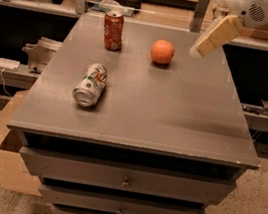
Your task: Knock coke can over
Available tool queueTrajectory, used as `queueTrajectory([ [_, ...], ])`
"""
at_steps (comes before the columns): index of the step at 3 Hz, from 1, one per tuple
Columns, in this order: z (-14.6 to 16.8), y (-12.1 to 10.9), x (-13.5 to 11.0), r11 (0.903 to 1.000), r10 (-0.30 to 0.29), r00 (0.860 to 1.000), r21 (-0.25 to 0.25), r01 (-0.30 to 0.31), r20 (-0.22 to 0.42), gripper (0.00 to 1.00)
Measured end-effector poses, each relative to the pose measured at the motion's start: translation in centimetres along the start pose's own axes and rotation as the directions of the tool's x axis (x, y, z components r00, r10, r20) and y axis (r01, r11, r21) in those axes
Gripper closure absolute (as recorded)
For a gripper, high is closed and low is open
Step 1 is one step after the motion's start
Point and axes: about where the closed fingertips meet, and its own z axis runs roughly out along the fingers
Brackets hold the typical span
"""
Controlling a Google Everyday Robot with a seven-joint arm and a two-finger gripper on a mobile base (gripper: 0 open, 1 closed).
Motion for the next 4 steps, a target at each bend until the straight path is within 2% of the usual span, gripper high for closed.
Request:
queueTrajectory([
  [1, -0.2, 0.0, -0.1, 1.0000, -0.002, 1.000, 0.003, 0.002, 0.000, 0.00],
  [2, 1.9, -0.3, -0.4, 0.9979, 0.063, 0.997, 0.014, -0.064, 0.053, 0.00],
  [3, 6.8, -1.7, -2.8, 0.9860, 0.163, 0.967, 0.002, -0.167, 0.194, 0.00],
  [4, 11.1, -3.0, -5.9, 0.9748, 0.219, 0.924, -0.027, -0.222, 0.313, 0.00],
])
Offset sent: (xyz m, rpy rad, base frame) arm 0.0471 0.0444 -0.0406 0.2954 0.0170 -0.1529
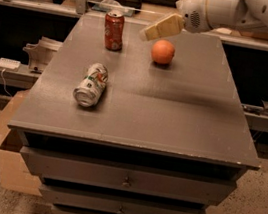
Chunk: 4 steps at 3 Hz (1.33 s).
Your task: Knock coke can over
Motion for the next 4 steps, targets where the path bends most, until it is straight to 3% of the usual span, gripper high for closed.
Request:
queueTrajectory([
  [1, 4.5, 0.2, -1.8, 1.0000, -0.006, 0.998, -0.006, 0.007, 0.062, 0.00],
  [4, 15.5, 0.4, -3.8, 0.9998, 0.020, 0.992, 0.004, -0.021, 0.125, 0.00],
])
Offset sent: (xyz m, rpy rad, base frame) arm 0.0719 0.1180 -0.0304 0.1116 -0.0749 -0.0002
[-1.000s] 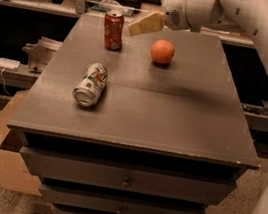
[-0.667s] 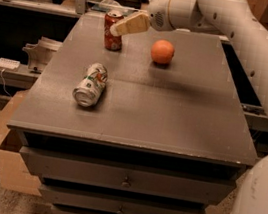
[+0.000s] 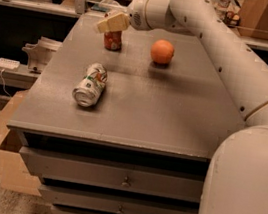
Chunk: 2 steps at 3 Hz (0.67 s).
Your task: Knock coke can over
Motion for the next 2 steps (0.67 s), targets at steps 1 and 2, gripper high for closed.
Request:
queueTrajectory([
  [1, 2.0, -0.6, 0.2, 0.9994, 0.024, 1.000, 0.025, -0.024, 0.009, 0.00],
  [2, 2.9, -1.7, 0.9, 0.9965, 0.057, 0.998, 0.060, -0.058, 0.019, 0.00],
])
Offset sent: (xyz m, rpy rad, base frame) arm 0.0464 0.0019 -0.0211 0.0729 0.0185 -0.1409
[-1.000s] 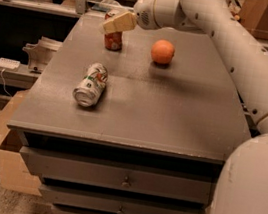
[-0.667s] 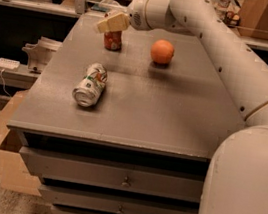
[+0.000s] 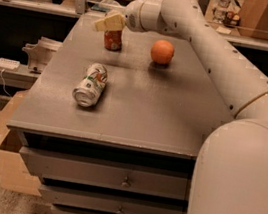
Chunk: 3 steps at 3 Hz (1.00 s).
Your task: Knock coke can over
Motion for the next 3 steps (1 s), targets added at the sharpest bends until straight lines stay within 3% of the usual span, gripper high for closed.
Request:
queueTrajectory([
  [3, 2.4, -0.8, 1.1, 0.9988, 0.031, 0.999, 0.039, -0.032, 0.030, 0.00],
])
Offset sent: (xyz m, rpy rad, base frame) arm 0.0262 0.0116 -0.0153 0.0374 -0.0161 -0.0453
